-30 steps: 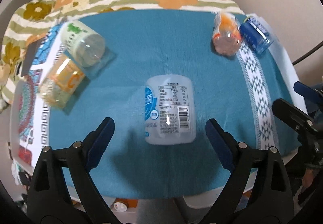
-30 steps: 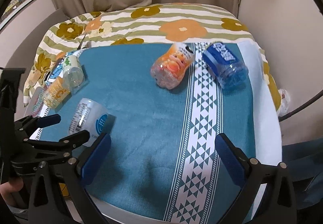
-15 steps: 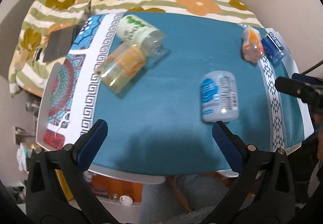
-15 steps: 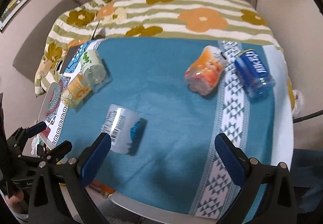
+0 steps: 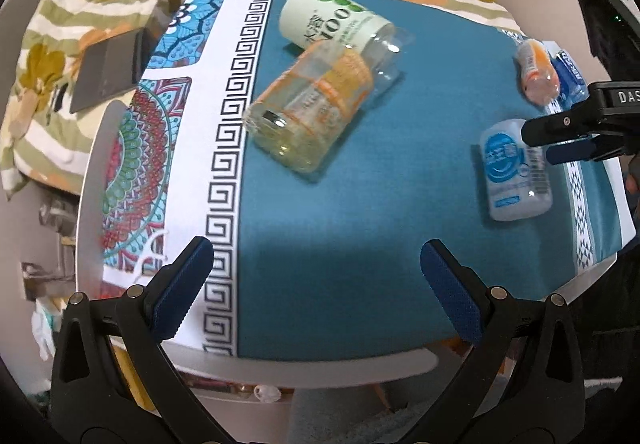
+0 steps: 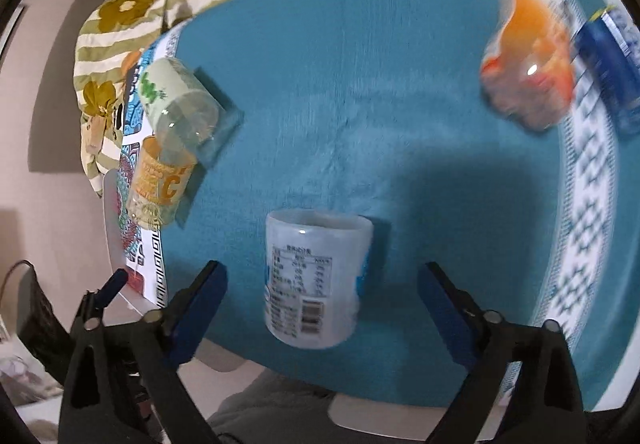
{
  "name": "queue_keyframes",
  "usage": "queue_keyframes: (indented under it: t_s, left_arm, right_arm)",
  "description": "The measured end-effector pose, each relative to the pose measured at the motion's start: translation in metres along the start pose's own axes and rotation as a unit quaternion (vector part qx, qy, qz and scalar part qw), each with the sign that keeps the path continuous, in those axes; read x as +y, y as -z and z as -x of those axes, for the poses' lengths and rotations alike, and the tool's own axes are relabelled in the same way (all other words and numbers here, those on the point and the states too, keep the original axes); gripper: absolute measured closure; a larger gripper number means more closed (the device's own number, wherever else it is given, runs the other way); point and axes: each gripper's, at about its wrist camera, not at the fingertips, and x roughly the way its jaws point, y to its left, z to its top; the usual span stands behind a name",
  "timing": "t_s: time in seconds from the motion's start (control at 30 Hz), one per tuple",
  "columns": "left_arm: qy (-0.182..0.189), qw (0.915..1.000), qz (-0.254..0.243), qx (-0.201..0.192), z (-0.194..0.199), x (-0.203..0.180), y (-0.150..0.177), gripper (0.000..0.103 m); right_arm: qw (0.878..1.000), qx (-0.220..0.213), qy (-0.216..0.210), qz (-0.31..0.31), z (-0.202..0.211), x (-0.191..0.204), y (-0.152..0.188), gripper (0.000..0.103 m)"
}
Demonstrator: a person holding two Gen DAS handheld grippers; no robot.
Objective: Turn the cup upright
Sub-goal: 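Close the right tool around the cup and lift it, then rotate the cup opening-up with the right tool, set it down, open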
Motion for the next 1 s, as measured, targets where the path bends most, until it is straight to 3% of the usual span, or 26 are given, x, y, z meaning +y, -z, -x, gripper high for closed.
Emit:
queue_keyframes:
  t_s: [0.2, 0.4, 0.53, 0.7, 0.83, 0.93, 1.0]
  left_arm:
    - [0.016, 0.9998, -0.007, 0.009, -0.015, 0.013, -0.013, 0.000]
    - [0.027, 0.9994, -0.012, 0.016, -0.027, 0.019, -0.025, 0.000]
    - [0.031, 0.9992, -0.016, 0.019, -0.031, 0.018, -0.031, 0.000]
    - [0.033, 0.9990, -0.021, 0.019, -0.032, 0.015, -0.038, 0.000]
    - [0.031, 0.9991, -0.027, 0.011, -0.024, 0.011, -0.042, 0.000]
    - [0.030, 0.9992, -0.028, -0.001, -0.015, 0.009, -0.044, 0.000]
    - [0.032, 0.9991, -0.026, -0.008, -0.010, 0.008, -0.045, 0.000]
  right_arm:
    - [0.999, 0.038, 0.007, -0.016, -0.013, -0.002, -0.017, 0.016]
    - [0.997, 0.069, -0.009, -0.041, -0.024, -0.012, -0.029, 0.029]
    - [0.995, 0.079, -0.027, -0.047, -0.029, -0.012, -0.030, 0.047]
    - [0.996, 0.071, -0.027, -0.046, -0.024, -0.014, -0.029, 0.050]
    - [0.998, 0.041, -0.034, -0.041, -0.006, -0.012, -0.027, 0.052]
    - [0.999, -0.037, -0.031, -0.025, 0.026, -0.005, -0.020, 0.052]
    - [0.992, -0.125, -0.018, -0.015, 0.047, 0.001, -0.010, 0.052]
